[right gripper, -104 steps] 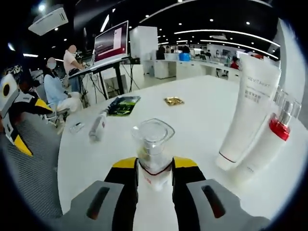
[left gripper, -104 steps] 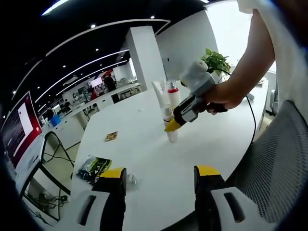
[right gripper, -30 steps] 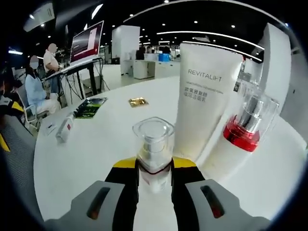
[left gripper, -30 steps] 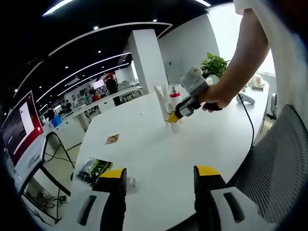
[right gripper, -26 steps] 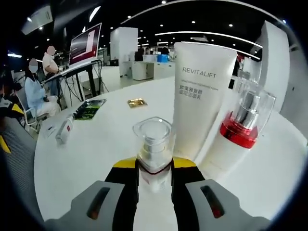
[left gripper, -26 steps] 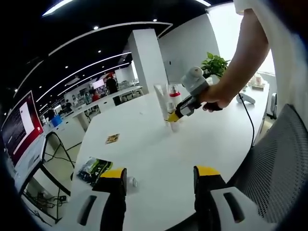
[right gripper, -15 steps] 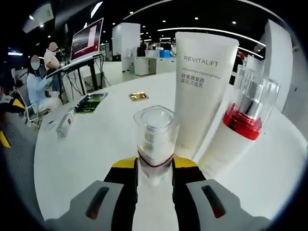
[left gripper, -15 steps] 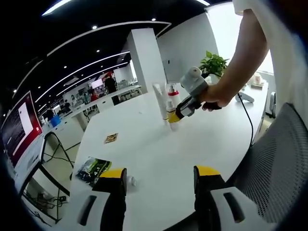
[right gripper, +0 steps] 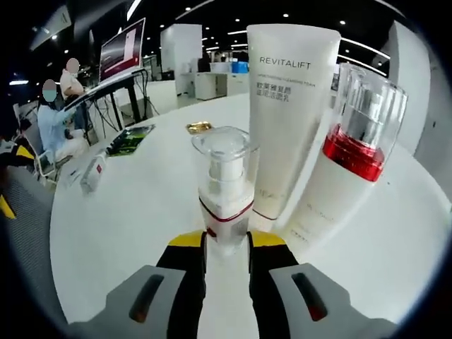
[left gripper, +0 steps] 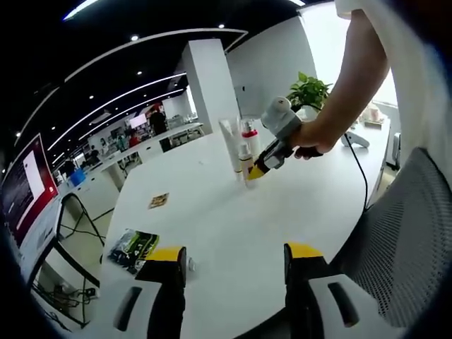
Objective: Arrange the skincare products in the storage area until every visible bottle or jar stands upright without overlapping.
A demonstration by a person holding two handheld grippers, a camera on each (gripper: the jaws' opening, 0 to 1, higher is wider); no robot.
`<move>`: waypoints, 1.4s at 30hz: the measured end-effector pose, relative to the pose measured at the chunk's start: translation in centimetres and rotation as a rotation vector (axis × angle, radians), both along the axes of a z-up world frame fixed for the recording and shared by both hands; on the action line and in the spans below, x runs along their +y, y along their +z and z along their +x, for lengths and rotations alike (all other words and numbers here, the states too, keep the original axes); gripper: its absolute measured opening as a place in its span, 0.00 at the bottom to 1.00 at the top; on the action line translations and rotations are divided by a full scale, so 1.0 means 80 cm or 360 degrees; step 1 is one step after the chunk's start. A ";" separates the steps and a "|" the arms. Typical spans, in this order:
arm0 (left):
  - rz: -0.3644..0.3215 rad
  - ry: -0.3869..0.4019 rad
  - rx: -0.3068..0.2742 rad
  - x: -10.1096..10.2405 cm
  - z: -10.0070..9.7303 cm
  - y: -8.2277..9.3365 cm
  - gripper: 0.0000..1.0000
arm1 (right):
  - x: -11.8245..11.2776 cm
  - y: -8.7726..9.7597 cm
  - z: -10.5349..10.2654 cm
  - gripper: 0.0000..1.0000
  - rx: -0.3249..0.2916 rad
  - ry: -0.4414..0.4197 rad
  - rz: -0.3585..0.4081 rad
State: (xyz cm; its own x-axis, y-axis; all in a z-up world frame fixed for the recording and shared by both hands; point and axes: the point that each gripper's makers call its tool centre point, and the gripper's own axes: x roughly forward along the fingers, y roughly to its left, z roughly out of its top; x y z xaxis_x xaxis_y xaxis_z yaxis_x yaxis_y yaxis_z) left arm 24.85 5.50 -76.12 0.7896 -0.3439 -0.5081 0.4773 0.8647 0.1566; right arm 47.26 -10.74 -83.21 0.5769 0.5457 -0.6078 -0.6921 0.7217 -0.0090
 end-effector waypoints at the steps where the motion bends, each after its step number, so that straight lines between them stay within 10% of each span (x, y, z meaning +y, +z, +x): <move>1: -0.0001 0.0001 0.0000 0.000 0.000 0.000 0.57 | 0.000 -0.001 0.002 0.20 0.0004 0.0002 -0.0001; 27: 0.0017 0.0018 0.0006 0.003 0.001 -0.002 0.57 | -0.012 -0.010 0.014 0.25 0.0068 -0.0093 0.0040; 36: 0.0022 0.0035 -0.0025 0.006 0.003 0.002 0.57 | -0.028 -0.014 -0.047 0.31 0.0187 -0.0218 0.0090; 42: -0.0034 0.0064 0.0091 0.007 -0.001 -0.011 0.56 | 0.033 -0.001 -0.092 0.30 0.0259 -0.0031 0.0165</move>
